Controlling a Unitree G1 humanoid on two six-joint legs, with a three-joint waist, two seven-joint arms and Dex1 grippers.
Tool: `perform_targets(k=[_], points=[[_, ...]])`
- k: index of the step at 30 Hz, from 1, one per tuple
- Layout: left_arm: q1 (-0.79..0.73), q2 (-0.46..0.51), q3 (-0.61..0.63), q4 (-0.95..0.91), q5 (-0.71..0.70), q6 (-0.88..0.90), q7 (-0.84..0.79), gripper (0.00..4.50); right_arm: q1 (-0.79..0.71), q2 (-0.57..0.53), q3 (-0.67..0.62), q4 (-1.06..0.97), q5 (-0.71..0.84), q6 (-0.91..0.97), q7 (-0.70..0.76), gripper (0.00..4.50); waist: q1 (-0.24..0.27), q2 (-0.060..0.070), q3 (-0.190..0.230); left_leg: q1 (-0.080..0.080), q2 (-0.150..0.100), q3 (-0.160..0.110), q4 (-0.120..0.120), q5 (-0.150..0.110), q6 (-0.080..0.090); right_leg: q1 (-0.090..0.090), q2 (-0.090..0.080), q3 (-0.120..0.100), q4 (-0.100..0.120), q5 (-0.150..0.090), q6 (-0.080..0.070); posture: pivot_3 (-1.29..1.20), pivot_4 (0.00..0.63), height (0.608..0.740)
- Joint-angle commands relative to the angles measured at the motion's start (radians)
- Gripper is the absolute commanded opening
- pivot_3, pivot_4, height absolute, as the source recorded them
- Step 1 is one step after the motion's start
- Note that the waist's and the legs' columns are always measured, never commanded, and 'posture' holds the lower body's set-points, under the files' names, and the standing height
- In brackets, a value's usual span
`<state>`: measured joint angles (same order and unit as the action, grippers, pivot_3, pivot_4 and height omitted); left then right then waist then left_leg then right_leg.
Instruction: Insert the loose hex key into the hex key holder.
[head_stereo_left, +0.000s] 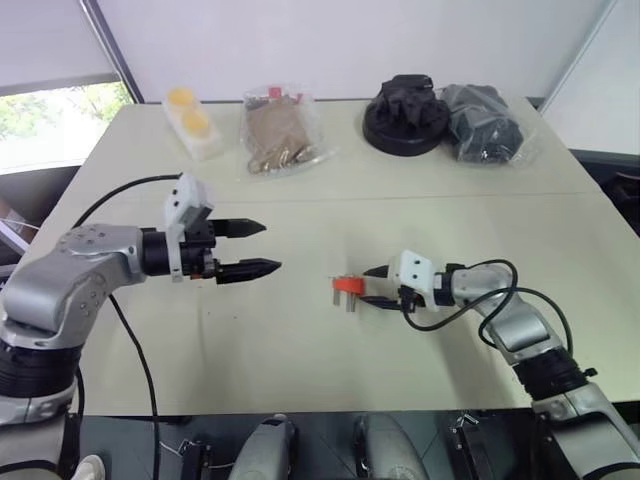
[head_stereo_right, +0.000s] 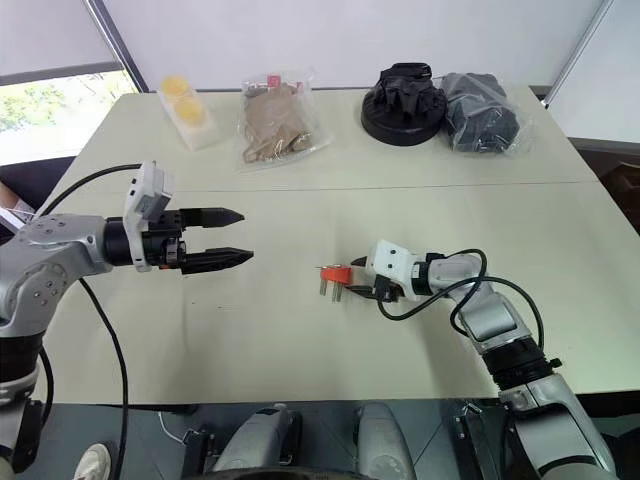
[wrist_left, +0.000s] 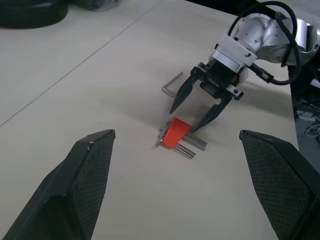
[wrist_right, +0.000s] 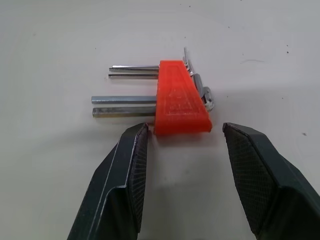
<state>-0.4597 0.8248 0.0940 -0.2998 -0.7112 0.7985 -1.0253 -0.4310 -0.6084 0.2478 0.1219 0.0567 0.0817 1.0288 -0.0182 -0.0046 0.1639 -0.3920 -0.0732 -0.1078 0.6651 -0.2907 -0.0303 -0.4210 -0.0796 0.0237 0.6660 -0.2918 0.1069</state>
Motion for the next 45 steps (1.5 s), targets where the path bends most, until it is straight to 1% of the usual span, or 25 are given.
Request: perform_targets(k=[1,5,14,17,18,19,22,27,30,32,37,41,45], points=[[0.010,0.016,0.033,-0.038,-0.019,-0.001,0.003,4.16,-0.019,0.014,0.006,0.000,-0.007,-0.005,0.003,2.47,0.000,0.000,0.000,0.000,0.000,0.000,0.000,0.000,0.000,0.000,0.000,0.000,0.000,0.000,0.000,0.00,0.150,0.740],[0.021,0.019,0.038,-0.046,-0.021,0.000,0.006,4.16,-0.046,0.021,0.017,0.036,-0.021,-0.014,0.015,2.47,0.001,0.000,0.000,0.000,0.000,0.000,0.000,0.000,0.000,0.000,0.000,0.000,0.000,0.000,0.000,0.00,0.150,0.740],[0.035,0.013,0.045,-0.065,-0.022,-0.005,0.033,4.16,-0.067,0.008,0.056,0.091,-0.036,-0.011,0.107,2.47,0.002,0.000,0.000,0.000,0.000,0.000,0.000,0.000,0.000,0.000,0.000,0.000,0.000,0.000,0.000,0.00,0.150,0.740],[0.042,0.010,0.050,-0.073,-0.025,-0.004,0.044,4.23,-0.075,0.014,0.058,0.111,-0.041,-0.021,0.117,1.62,0.002,0.000,0.000,0.000,0.000,0.000,0.000,0.000,0.000,0.001,0.000,0.000,0.000,0.000,0.000,0.00,0.150,0.740],[0.046,0.010,0.050,-0.073,-0.023,-0.007,0.047,4.23,-0.079,0.017,0.058,0.117,-0.042,-0.022,0.118,1.10,0.001,0.000,0.000,0.000,0.000,0.000,0.000,0.000,0.000,0.001,0.000,0.000,0.000,0.000,0.000,0.00,0.150,0.740],[0.051,0.011,0.052,-0.073,-0.023,-0.008,0.049,4.23,-0.083,0.020,0.059,0.120,-0.044,-0.026,0.118,0.99,0.000,0.000,0.000,0.001,0.000,0.000,0.000,0.000,0.000,0.001,0.000,0.000,0.000,0.000,0.000,0.00,0.150,0.740],[0.056,0.009,0.054,-0.073,-0.027,-0.009,0.055,4.23,-0.088,0.024,0.056,0.123,-0.048,-0.029,0.111,0.99,0.000,0.000,0.000,0.001,0.000,0.000,0.000,0.000,0.000,0.001,0.000,0.000,0.000,0.000,0.000,0.00,0.150,0.740],[0.034,-0.012,0.053,-0.048,-0.047,0.001,0.071,4.23,-0.113,0.037,0.033,0.107,-0.082,-0.096,0.033,0.99,-0.001,0.000,0.000,0.001,0.000,0.000,0.000,0.000,0.000,0.001,0.000,0.000,0.000,0.000,0.000,0.00,0.150,0.740],[-0.007,-0.041,0.043,-0.014,-0.068,0.017,0.085,4.23,-0.162,0.046,-0.003,0.084,-0.133,-0.206,-0.081,0.99,0.001,0.000,0.000,0.001,0.000,0.000,0.000,0.001,-0.001,0.001,0.000,0.000,0.000,0.000,0.000,0.00,0.150,0.740],[-0.051,-0.068,0.034,0.016,-0.083,0.030,0.092,4.23,-0.213,0.037,-0.013,0.105,-0.230,-0.379,-0.217,0.99,0.001,0.000,0.000,0.001,0.000,0.000,0.000,0.001,-0.002,0.000,0.000,0.000,0.001,0.000,0.000,0.00,0.150,0.740],[-0.205,-0.150,0.012,0.118,-0.103,0.057,0.102,4.23,-0.345,-0.011,-0.018,0.163,-0.465,-0.690,-0.523,0.99,0.003,-0.001,0.000,0.000,-0.001,0.000,0.000,0.001,-0.002,-0.002,0.000,-0.001,0.002,0.000,0.000,0.00,0.150,0.740],[-0.322,-0.213,0.011,0.206,-0.116,0.078,0.112,4.23,-0.398,-0.025,-0.021,0.173,-0.603,-0.838,-0.717,0.99,0.000,-0.001,0.000,0.000,-0.001,0.000,-0.001,0.001,-0.002,-0.002,0.001,-0.001,0.002,0.000,0.000,0.00,0.150,0.740],[-0.399,-0.248,0.003,0.262,-0.113,0.089,0.104,4.23,-0.416,-0.026,-0.030,0.175,-0.681,-0.913,-0.844,0.99,-0.003,-0.001,0.000,0.000,-0.001,0.000,0.000,0.001,-0.002,-0.002,0.002,-0.001,0.002,0.000,0.000,0.00,0.150,0.740]])
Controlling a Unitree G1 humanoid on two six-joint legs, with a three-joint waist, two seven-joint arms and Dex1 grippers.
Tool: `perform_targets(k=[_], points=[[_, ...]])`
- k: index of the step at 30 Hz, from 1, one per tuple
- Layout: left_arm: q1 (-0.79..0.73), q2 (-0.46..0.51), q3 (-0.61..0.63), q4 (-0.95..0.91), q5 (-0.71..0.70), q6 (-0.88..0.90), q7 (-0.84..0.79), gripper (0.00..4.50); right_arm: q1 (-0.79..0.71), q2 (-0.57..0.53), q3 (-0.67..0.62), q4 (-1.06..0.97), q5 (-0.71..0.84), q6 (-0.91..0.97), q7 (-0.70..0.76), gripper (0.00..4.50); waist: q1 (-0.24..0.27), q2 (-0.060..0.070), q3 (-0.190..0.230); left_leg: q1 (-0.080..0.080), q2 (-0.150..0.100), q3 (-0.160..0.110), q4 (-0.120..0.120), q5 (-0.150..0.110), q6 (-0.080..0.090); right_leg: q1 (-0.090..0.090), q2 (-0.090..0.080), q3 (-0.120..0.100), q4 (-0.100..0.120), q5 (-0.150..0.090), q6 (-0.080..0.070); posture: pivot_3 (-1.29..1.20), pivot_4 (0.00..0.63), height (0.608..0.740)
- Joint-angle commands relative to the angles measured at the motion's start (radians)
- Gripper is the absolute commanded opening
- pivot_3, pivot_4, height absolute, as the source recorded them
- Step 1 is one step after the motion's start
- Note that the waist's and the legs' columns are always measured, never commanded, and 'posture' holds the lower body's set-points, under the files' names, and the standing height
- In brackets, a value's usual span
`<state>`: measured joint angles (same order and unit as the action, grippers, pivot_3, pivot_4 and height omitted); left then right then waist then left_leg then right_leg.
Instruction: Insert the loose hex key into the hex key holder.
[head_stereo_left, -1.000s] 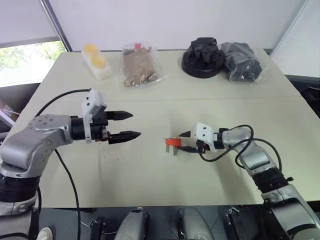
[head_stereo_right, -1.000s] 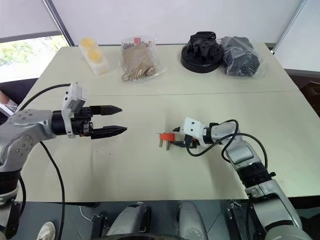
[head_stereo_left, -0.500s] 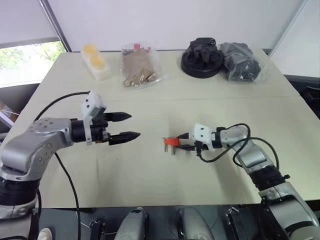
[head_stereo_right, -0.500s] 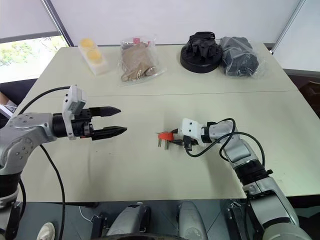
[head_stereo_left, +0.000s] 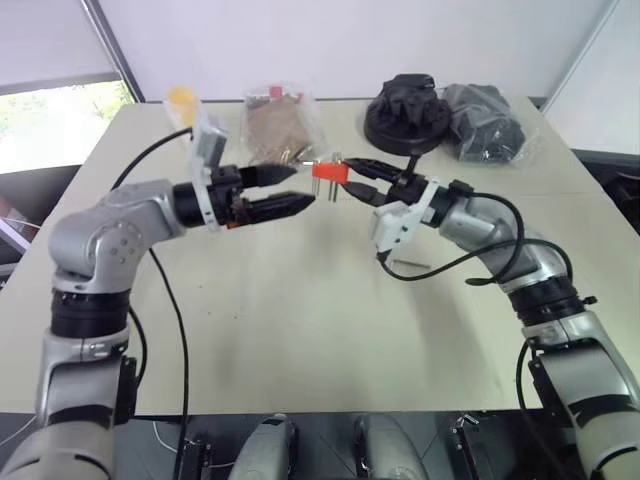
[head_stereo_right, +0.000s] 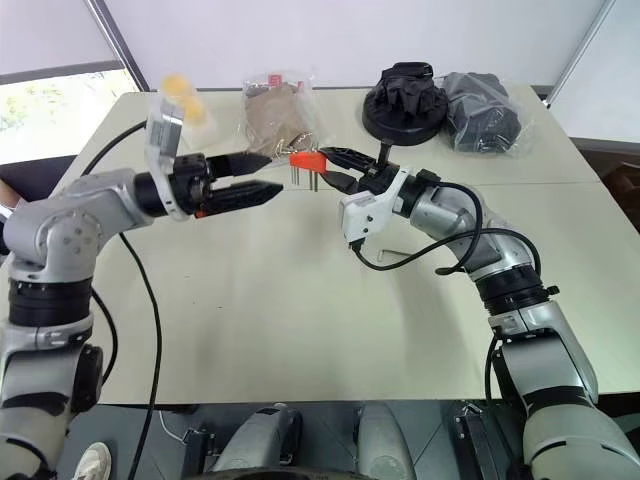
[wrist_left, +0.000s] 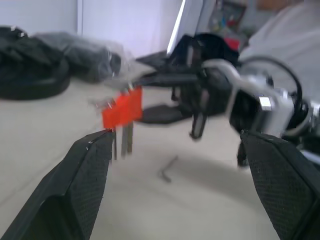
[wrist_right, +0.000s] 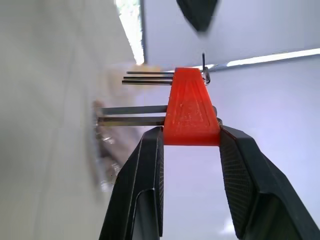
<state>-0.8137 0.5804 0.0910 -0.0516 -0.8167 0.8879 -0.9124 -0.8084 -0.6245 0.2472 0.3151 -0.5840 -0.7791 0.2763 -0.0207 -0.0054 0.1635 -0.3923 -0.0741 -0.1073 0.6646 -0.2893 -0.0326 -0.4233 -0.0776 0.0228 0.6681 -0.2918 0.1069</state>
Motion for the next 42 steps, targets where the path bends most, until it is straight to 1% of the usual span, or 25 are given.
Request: perform_targets(k=[1,6,13,21,25,33,42], points=[[-0.055,-0.006,0.001,0.022,-0.002,-0.002,-0.015,4.23,-0.043,-0.007,-0.032,-0.019,-0.048,-0.060,-0.112,0.99,-0.003,0.000,0.000,0.000,0.000,0.000,0.000,0.000,0.000,0.000,0.000,0.000,0.000,0.000,0.000,0.00,0.150,0.740],[-0.068,-0.010,-0.010,0.034,0.006,0.000,-0.037,4.23,-0.063,-0.005,-0.027,-0.010,-0.060,-0.078,-0.150,0.99,-0.024,0.000,0.000,0.000,0.000,0.000,0.000,0.000,-0.001,-0.001,0.000,0.000,0.001,0.000,0.000,0.00,0.150,0.740],[-0.041,-0.015,-0.019,0.021,0.016,-0.007,-0.041,4.23,-0.077,0.007,-0.041,-0.023,-0.031,-0.120,-0.173,0.99,-0.025,0.000,0.000,0.000,0.000,0.000,0.000,0.000,-0.001,-0.001,0.000,0.000,0.001,0.000,0.000,0.00,0.150,0.740],[-0.023,0.021,-0.003,0.039,0.041,-0.025,-0.060,4.23,-0.090,0.002,-0.042,-0.022,-0.029,-0.141,-0.193,0.99,-0.025,0.000,0.000,0.000,0.000,0.000,0.000,0.001,-0.001,-0.001,0.001,0.001,0.002,0.000,0.000,0.00,0.150,0.740],[-0.014,0.026,-0.001,0.037,0.043,-0.032,-0.061,4.23,-0.085,0.002,-0.038,-0.029,-0.020,-0.139,-0.182,0.99,-0.024,0.000,0.000,0.000,0.000,0.000,0.000,0.001,-0.001,-0.001,0.000,0.001,0.002,0.000,0.000,0.00,0.150,0.740],[-0.051,-0.021,-0.004,0.047,0.043,-0.050,-0.040,4.23,-0.085,0.004,-0.023,-0.031,0.015,-0.146,-0.134,0.99,-0.025,0.000,0.000,0.000,0.000,0.000,0.000,0.001,-0.001,-0.001,0.000,0.001,0.002,0.000,0.000,0.00,0.150,0.740],[-0.073,-0.038,0.006,0.048,0.039,-0.051,-0.030,4.23,-0.064,0.013,-0.019,-0.043,0.035,-0.138,-0.081,0.99,-0.025,0.000,0.000,0.000,0.000,0.000,0.000,0.001,-0.001,-0.001,0.000,0.001,0.002,0.000,0.000,0.00,0.150,0.740]])
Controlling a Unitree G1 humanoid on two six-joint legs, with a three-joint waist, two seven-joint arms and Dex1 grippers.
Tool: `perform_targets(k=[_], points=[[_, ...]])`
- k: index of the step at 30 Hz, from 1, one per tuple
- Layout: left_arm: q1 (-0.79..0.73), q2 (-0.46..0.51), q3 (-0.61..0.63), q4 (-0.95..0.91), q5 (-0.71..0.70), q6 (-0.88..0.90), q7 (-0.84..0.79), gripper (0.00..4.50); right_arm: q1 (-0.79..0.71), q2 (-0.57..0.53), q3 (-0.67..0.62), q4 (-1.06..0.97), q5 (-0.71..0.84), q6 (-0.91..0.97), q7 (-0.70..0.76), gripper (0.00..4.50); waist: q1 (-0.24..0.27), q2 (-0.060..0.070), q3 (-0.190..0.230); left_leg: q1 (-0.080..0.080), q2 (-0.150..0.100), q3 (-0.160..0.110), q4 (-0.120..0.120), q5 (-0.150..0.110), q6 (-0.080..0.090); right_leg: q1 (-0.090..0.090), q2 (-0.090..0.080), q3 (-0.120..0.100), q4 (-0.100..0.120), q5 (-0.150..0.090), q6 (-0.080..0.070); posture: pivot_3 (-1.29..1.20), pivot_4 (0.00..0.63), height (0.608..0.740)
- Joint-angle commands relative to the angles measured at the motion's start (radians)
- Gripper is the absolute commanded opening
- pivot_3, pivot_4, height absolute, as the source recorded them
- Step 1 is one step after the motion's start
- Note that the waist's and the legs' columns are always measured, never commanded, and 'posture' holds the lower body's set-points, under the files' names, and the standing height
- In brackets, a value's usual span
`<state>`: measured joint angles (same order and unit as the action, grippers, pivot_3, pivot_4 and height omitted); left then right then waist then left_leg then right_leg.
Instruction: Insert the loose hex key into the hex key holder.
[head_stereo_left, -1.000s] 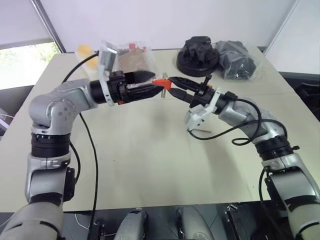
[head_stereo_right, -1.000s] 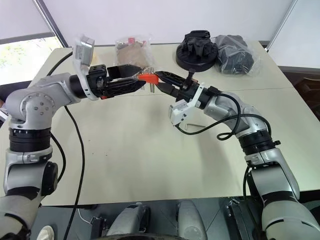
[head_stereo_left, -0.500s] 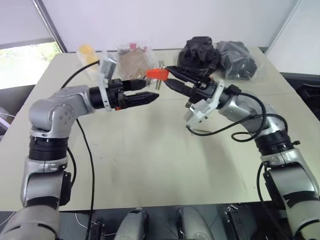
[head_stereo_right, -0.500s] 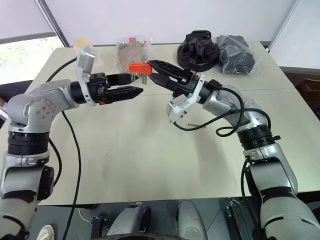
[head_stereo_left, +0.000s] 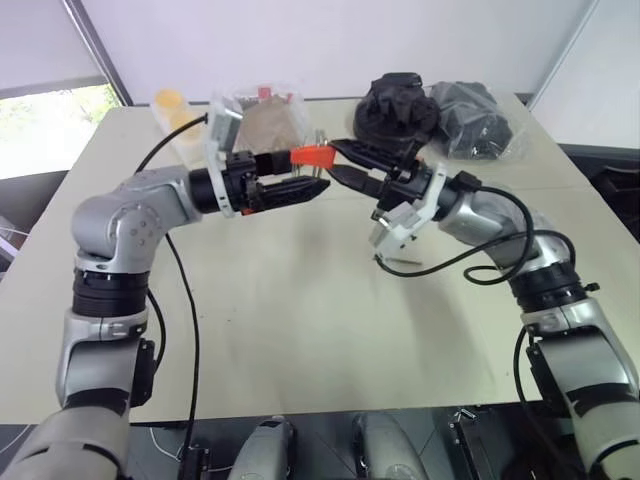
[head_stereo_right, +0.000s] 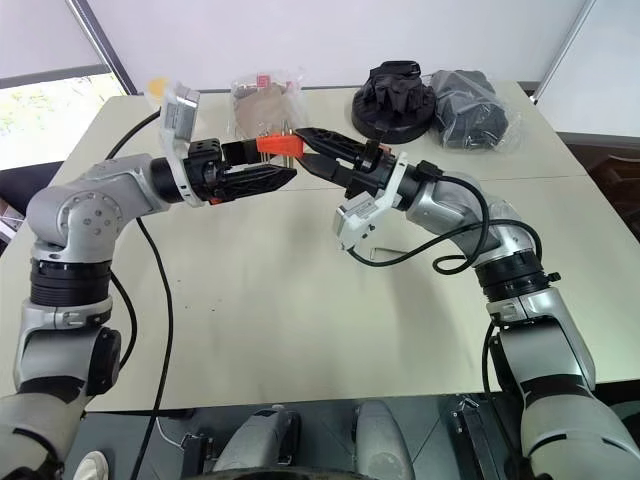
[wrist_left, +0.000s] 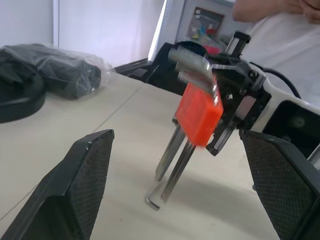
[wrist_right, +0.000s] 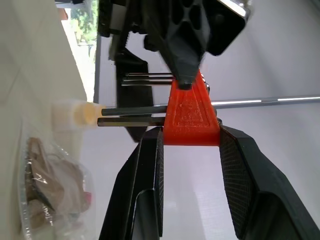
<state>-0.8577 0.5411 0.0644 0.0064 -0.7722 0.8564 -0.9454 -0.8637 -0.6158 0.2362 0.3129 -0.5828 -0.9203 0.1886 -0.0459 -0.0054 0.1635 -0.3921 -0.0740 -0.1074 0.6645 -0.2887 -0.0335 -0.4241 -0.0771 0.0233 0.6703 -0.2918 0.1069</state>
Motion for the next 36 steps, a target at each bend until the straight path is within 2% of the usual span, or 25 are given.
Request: perform_targets(k=[1,13,16,23,36], points=[[-0.029,0.002,0.033,-0.010,-0.004,-0.021,0.004,4.23,-0.007,0.006,-0.008,-0.042,0.035,0.005,0.010,0.99,0.000,0.000,0.000,0.000,0.000,0.000,0.000,0.000,0.000,0.000,0.000,0.000,0.000,0.000,0.000,0.00,0.150,0.740],[0.002,0.005,0.032,-0.034,-0.004,-0.022,0.014,4.23,0.004,0.004,-0.011,-0.046,0.048,0.015,0.034,0.99,0.000,0.000,0.000,0.000,0.000,0.000,0.000,0.000,0.000,0.000,0.000,0.000,0.000,0.000,0.000,0.00,0.150,0.740],[0.010,0.003,0.025,-0.038,0.009,-0.037,0.017,3.41,0.005,0.004,-0.011,-0.049,0.051,0.017,0.037,0.99,0.000,0.000,0.000,0.000,0.000,0.000,0.000,0.000,0.000,0.000,0.000,0.000,0.000,0.000,0.000,0.00,0.150,0.740],[0.018,-0.008,0.016,-0.042,0.024,-0.059,0.026,0.14,0.008,0.007,-0.009,-0.052,0.055,0.018,0.046,0.99,0.000,0.000,0.000,0.000,0.000,0.000,0.000,0.000,0.000,0.000,0.000,0.000,0.000,0.000,0.000,0.00,0.150,0.740],[0.026,-0.020,0.001,-0.047,0.041,-0.058,0.028,0.06,0.010,0.011,0.012,-0.061,0.083,0.000,0.089,0.99,0.000,0.000,0.000,0.000,0.000,0.000,0.000,0.000,0.000,0.000,0.000,0.000,0.000,0.000,0.000,0.00,0.150,0.740]])
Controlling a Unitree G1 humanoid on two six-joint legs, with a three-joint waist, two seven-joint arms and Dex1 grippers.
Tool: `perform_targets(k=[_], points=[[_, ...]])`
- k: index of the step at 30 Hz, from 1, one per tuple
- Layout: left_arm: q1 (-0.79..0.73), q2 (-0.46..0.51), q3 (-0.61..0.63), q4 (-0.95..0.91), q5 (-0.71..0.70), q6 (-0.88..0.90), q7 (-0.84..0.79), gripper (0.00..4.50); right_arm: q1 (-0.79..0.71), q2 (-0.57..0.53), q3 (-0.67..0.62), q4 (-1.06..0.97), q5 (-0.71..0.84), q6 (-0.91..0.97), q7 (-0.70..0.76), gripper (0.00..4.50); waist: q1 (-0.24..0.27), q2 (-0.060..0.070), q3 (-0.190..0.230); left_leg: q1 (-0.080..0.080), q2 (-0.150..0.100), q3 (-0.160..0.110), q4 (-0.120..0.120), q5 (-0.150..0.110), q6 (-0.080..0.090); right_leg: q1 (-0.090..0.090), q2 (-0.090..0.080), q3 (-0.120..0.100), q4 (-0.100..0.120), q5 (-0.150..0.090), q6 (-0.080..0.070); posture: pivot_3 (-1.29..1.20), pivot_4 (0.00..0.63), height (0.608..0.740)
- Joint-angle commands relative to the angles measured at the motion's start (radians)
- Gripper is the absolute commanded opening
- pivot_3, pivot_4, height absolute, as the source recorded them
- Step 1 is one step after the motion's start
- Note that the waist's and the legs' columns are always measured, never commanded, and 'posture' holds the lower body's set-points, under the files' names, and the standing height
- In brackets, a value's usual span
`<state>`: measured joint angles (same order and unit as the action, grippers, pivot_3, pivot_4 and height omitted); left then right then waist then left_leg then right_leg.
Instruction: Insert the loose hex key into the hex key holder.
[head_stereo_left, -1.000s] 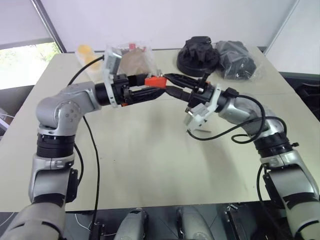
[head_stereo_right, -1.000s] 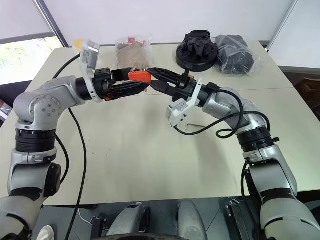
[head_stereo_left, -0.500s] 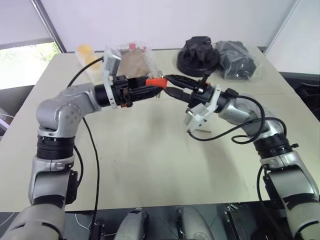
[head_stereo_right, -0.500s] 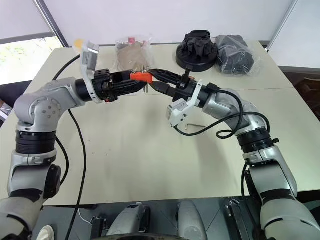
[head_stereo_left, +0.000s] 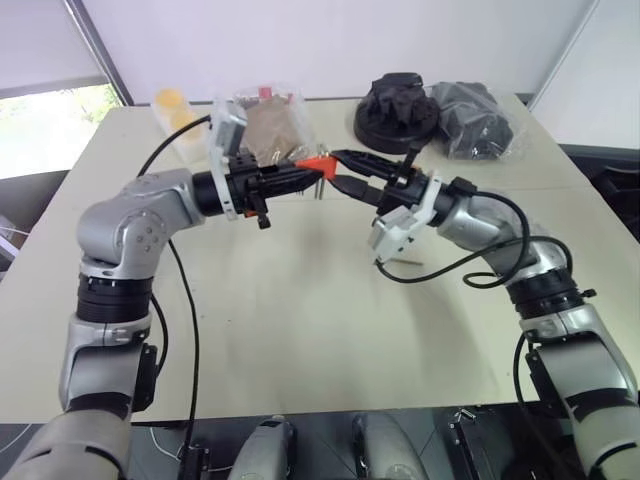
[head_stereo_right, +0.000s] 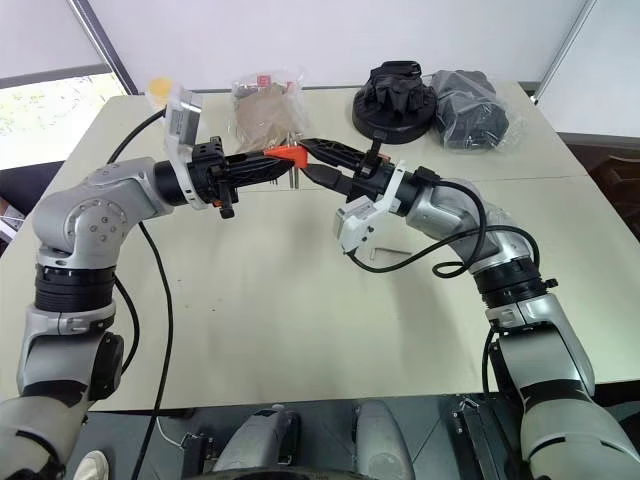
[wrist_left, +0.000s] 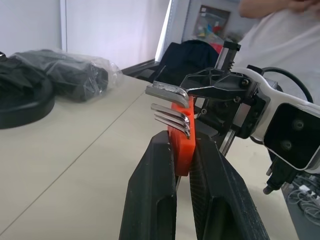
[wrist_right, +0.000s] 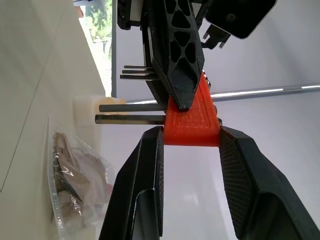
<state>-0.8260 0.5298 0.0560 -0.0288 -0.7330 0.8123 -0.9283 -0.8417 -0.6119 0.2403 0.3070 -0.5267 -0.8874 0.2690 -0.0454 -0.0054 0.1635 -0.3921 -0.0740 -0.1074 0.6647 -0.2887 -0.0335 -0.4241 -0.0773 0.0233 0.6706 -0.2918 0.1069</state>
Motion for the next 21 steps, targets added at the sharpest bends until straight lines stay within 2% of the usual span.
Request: perform_targets(k=[1,2,4,6,7,19,21], points=[[-0.007,-0.012,0.009,-0.009,0.005,-0.016,0.013,0.06,-0.012,0.007,0.009,-0.056,0.029,-0.033,0.012,0.99,0.000,0.000,0.000,0.000,0.000,0.000,0.000,0.000,0.000,0.000,0.000,0.000,0.000,0.000,0.000,0.00,0.150,0.740],[-0.007,-0.016,0.011,-0.008,0.002,-0.012,0.014,0.06,-0.012,0.008,0.009,-0.056,0.031,-0.033,0.015,0.99,0.000,0.000,0.000,0.000,0.000,0.000,0.000,0.000,0.000,0.000,0.000,0.000,0.000,0.000,0.000,0.00,0.150,0.740],[-0.008,-0.019,0.016,-0.011,-0.005,-0.006,0.012,0.91,-0.012,0.009,0.009,-0.055,0.032,-0.033,0.020,0.99,0.000,0.000,0.000,0.000,0.000,0.000,0.000,0.000,0.000,0.000,0.000,0.000,0.000,0.000,0.000,0.00,0.150,0.740],[-0.008,-0.018,0.009,-0.018,0.009,-0.019,0.008,1.58,-0.013,0.009,0.009,-0.052,0.033,-0.033,0.023,0.99,0.000,0.000,0.000,0.000,0.000,0.000,0.000,0.000,0.000,0.000,0.000,0.000,0.000,0.000,0.000,0.00,0.150,0.740],[-0.008,-0.019,0.008,-0.018,0.011,-0.021,0.010,2.09,-0.014,0.010,0.009,-0.050,0.033,-0.033,0.024,0.99,-0.001,0.000,0.000,0.000,0.000,0.000,0.000,0.000,0.000,0.000,0.000,0.000,0.000,0.000,0.000,0.00,0.150,0.740],[0.004,-0.024,0.012,-0.027,0.004,-0.020,0.007,2.09,-0.006,0.010,0.010,-0.057,0.044,-0.023,0.036,0.99,0.000,0.000,0.000,0.000,0.000,0.000,0.000,0.000,0.000,0.000,0.000,0.000,0.000,0.000,0.000,0.00,0.150,0.740],[0.007,-0.022,0.011,-0.029,0.002,-0.018,0.005,1.55,-0.009,0.010,0.010,-0.054,0.043,-0.022,0.036,0.99,0.000,0.000,0.000,0.000,0.000,0.000,0.000,0.000,0.000,0.000,0.000,0.000,0.000,0.000,0.000,0.00,0.150,0.740]])
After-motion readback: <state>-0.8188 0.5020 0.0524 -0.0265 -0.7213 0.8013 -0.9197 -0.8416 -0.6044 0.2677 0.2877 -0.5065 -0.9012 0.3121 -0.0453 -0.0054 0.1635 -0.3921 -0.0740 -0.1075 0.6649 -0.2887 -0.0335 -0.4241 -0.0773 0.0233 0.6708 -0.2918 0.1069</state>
